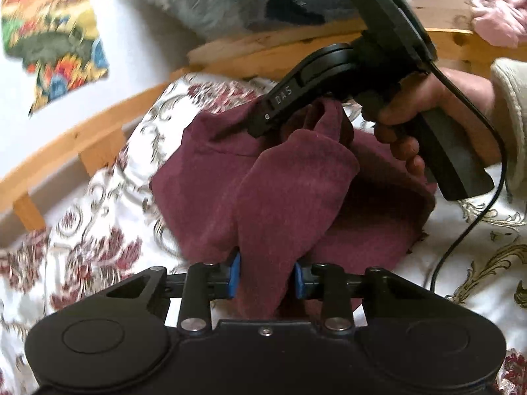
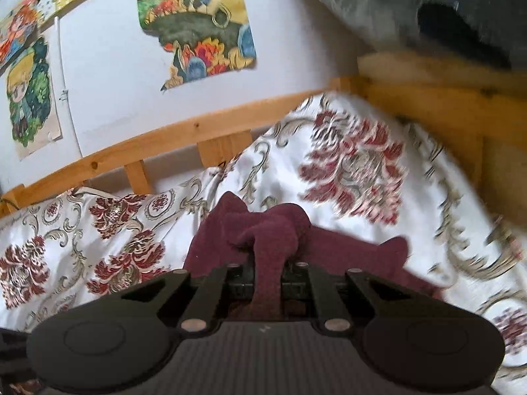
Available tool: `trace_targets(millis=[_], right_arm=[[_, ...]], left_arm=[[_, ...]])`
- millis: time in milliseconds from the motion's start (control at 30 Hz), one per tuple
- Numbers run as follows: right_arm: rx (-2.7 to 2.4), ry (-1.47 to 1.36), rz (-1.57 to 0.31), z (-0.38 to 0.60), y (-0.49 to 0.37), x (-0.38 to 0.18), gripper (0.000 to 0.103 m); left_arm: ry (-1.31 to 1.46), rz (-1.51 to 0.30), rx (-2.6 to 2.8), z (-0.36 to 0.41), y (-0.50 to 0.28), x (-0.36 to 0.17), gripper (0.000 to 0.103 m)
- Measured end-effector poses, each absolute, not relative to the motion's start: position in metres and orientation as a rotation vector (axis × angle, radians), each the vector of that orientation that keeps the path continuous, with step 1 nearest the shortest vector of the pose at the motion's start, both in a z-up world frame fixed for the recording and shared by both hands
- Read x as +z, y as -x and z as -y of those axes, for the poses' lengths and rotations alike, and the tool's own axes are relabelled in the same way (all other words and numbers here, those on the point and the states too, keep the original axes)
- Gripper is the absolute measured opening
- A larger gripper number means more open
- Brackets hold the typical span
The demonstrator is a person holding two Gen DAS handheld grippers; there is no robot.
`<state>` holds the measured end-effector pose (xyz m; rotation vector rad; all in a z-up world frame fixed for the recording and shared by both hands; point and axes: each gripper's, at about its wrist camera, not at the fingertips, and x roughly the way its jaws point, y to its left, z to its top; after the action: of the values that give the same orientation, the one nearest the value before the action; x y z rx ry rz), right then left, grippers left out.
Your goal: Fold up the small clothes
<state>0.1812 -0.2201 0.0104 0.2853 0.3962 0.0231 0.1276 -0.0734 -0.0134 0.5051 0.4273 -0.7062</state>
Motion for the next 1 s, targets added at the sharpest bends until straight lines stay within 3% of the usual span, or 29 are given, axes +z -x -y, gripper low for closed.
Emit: trace_targets(millis=[133,733,900,1000], right_arm=[[-0.018,-0.222,-0.388,0.23,-0.165,0.013,0.011],[-0.127,-0.346,-0.411,0.265,-0.127,-0.018,0.011],[-0.13,-0.383,-0.411,0.271,-0.127,-0.026,0.012],[-0.122,-0.414,-0.405,0.275,-0.127,-0.029,0.013]], left_arm=[[-0.518,-0.405,-0.74,0.087,-0.123,-0.011,0.025],[-0.578,-0.418,-0.807,0.111,-0.106,-0.022,0.026],[-0.592,-0.43,-0.825,0.112,-0.105,-0.028,0.035],[-0.561,-0.454,-0.842,0.111,-0.106,-0.026,0.05]])
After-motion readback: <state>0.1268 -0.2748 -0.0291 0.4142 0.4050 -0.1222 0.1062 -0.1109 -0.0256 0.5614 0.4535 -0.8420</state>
